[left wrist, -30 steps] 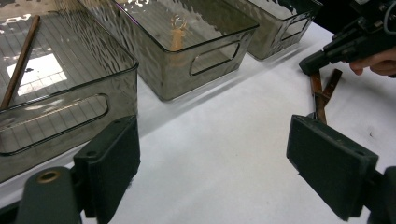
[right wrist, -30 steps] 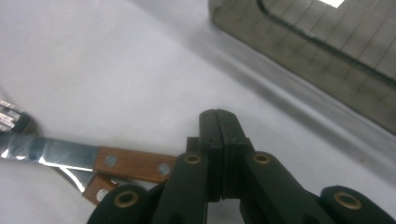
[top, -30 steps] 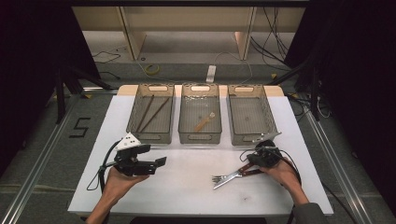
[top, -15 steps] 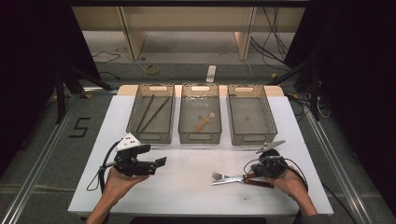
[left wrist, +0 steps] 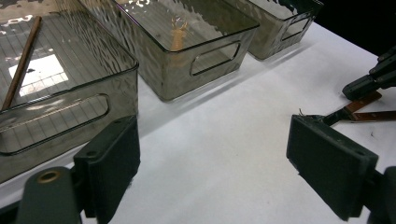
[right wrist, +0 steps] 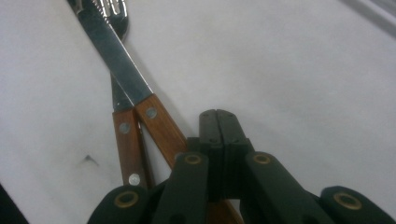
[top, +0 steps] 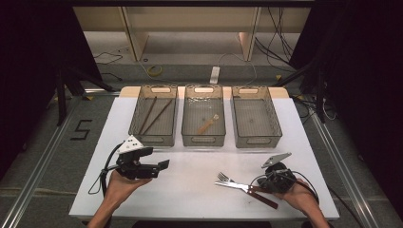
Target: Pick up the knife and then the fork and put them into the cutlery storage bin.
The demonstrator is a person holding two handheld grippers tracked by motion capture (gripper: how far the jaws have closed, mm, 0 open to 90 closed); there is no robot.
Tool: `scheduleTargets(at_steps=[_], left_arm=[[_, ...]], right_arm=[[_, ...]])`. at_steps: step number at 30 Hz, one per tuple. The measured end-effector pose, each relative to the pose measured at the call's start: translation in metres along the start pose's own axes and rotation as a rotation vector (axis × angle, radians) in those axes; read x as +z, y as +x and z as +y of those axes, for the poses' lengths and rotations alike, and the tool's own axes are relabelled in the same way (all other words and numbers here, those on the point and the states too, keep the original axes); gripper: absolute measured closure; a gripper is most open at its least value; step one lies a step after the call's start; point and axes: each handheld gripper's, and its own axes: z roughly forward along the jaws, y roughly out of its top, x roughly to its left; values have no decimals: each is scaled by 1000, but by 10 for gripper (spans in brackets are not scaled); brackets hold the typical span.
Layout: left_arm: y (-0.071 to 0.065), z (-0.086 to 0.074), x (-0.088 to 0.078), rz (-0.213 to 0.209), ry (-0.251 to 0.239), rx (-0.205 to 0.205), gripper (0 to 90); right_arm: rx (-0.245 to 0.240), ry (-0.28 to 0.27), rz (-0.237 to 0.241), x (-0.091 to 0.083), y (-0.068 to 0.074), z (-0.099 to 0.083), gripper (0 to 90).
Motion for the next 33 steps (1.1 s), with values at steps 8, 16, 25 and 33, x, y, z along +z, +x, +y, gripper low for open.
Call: scheduleTargets(at_steps=[8, 16, 25, 33], left_arm=[[0, 0, 1, 2, 2, 6, 169], [0, 0, 0, 1, -9, 3, 169], [0, 0, 0, -1, -17, 4, 167], [-1, 0, 1, -6, -13, 9, 167]], right_arm=[[-38, 16, -7, -2, 8, -3, 900], [-57, -3, -4, -16, 2, 4, 556], [-124, 56, -8, -16, 7, 10, 390], [-129, 110, -12, -10, 8, 9, 363]])
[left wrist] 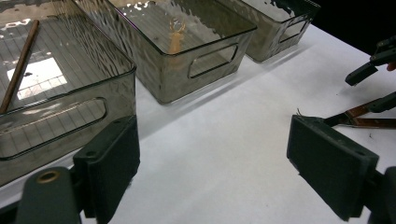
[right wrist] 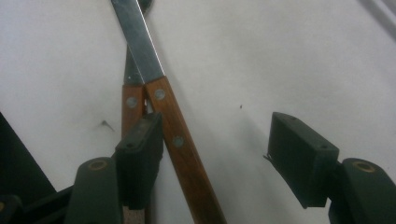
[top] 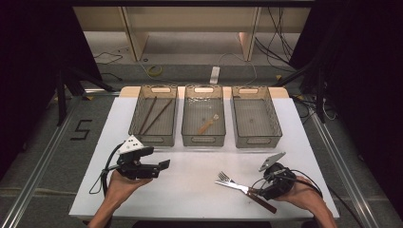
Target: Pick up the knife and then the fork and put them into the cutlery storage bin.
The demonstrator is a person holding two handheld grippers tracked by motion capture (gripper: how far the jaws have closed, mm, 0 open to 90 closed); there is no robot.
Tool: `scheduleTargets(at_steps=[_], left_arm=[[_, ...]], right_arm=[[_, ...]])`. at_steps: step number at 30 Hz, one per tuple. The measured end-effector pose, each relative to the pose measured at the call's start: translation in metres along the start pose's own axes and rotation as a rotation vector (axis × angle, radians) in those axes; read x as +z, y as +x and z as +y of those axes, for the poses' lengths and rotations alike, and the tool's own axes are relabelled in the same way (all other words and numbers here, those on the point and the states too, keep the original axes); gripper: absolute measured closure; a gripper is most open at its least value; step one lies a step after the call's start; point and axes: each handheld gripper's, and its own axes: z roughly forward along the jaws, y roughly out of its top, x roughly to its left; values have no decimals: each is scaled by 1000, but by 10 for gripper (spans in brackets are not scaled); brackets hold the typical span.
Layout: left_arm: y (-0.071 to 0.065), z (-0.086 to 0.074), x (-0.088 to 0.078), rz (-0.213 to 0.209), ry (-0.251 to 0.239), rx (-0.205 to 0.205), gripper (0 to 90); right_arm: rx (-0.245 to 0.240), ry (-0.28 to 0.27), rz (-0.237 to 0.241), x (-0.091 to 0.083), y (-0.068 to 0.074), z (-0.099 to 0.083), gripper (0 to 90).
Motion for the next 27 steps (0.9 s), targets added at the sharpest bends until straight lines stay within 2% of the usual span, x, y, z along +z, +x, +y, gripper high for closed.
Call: scheduleTargets(at_steps=[4, 13, 27], left_arm=[[0, 0, 0, 0, 1, -2, 167], [-1, 0, 1, -1, 14, 8, 167], [-2, 0, 1, 0, 22, 15, 167]], right_arm=[[-18, 16, -4, 1, 0, -1, 376], [-65, 50, 25, 5, 8, 1, 529], [-83, 90, 21, 8, 14, 7, 665]])
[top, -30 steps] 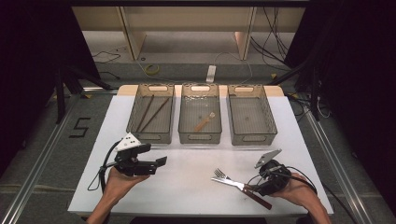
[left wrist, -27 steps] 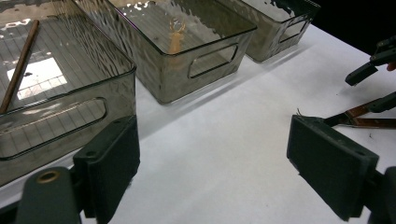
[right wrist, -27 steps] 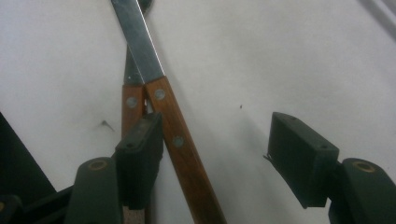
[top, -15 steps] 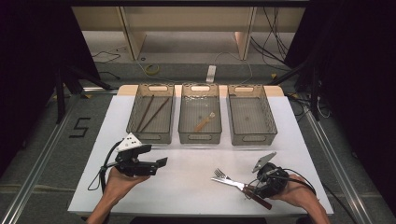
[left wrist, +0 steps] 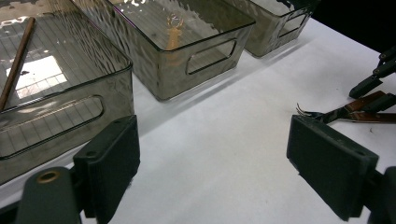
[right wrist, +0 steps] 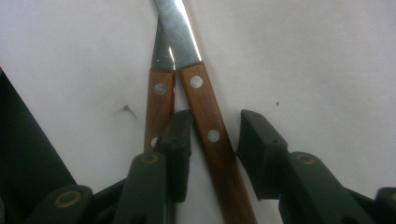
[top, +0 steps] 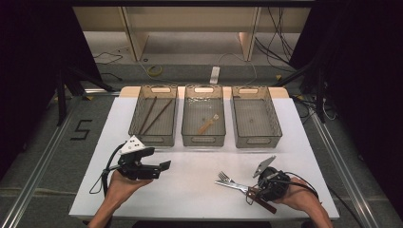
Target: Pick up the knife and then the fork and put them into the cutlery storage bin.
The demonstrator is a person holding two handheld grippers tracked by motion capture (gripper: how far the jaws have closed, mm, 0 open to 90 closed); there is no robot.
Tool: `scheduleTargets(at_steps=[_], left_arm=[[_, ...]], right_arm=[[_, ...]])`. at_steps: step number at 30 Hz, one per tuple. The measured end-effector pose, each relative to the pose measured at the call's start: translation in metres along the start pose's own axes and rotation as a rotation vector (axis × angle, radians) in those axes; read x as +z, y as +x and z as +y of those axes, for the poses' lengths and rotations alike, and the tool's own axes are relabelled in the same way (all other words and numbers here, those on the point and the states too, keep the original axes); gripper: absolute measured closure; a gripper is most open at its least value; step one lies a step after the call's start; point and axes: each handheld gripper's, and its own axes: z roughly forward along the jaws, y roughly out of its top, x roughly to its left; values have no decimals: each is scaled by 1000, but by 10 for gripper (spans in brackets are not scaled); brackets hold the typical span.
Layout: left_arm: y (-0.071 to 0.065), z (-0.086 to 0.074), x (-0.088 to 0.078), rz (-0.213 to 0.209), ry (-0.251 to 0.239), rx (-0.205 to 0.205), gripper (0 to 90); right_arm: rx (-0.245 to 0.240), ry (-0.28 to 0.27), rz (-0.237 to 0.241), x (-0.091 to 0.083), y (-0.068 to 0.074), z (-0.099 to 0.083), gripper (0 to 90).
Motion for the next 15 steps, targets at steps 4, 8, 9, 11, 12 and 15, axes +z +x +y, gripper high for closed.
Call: scheduleTargets(at_steps=[4, 8, 9, 11, 12, 15], left_arm=[[0, 0, 0, -1, 2, -2, 168], [0, 0, 0, 1, 5, 0, 168], [0, 0, 1, 2, 7, 1, 168], [0, 0, 1, 4, 9, 4, 168], [-1, 0, 1, 5, 9, 4, 168], [-1, 0, 1, 4, 8, 3, 168]], right_arm=[[-13, 16, -5, 0, 2, 2, 687], [-35, 19, -11, 0, 3, 3, 699], [-40, 27, -17, 0, 4, 4, 703], [-49, 31, -24, 0, 6, 5, 707], [-48, 37, -21, 0, 6, 5, 710], [-62, 33, -23, 0, 6, 5, 717]])
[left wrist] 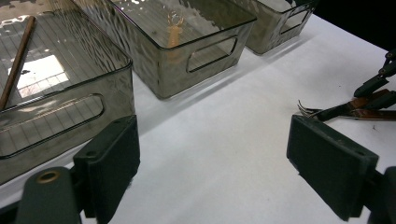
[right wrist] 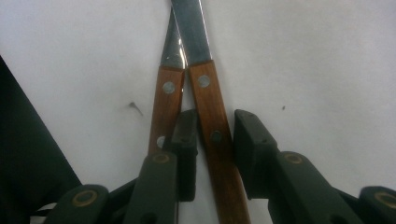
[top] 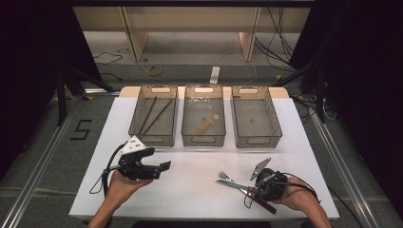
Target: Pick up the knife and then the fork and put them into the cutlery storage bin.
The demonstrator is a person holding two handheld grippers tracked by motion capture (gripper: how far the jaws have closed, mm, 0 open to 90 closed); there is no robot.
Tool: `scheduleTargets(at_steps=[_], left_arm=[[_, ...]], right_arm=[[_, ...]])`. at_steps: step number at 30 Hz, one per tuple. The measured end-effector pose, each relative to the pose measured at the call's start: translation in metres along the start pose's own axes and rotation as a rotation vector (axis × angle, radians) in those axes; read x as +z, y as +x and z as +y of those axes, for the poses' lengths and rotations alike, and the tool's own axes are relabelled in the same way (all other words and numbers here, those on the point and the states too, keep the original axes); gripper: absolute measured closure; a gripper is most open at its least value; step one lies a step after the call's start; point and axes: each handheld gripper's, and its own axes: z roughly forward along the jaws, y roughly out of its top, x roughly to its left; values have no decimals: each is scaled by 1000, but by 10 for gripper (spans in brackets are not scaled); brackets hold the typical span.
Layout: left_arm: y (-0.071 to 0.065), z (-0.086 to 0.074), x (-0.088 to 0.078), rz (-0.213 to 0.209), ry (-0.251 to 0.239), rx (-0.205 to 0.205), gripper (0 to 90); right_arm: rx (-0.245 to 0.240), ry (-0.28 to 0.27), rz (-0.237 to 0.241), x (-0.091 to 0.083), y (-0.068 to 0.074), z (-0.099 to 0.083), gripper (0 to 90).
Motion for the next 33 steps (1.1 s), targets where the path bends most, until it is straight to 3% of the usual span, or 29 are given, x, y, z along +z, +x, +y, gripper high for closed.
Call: scheduleTargets(at_steps=[7, 21, 24, 33], left_arm=[[-1, 0, 0, -4, 1, -2, 168], [0, 0, 0, -4, -1, -2, 168], [0, 0, 0, -4, -1, -3, 168], [1, 0, 0, -5, -11, -9, 168]], right_arm=[[-40, -5, 5, 0, 0, 0, 759], [-47, -16, 10, -1, 2, -2, 767], [-65, -43, 17, -2, 2, -3, 768], [0, -147, 0, -17, -5, -5, 769]])
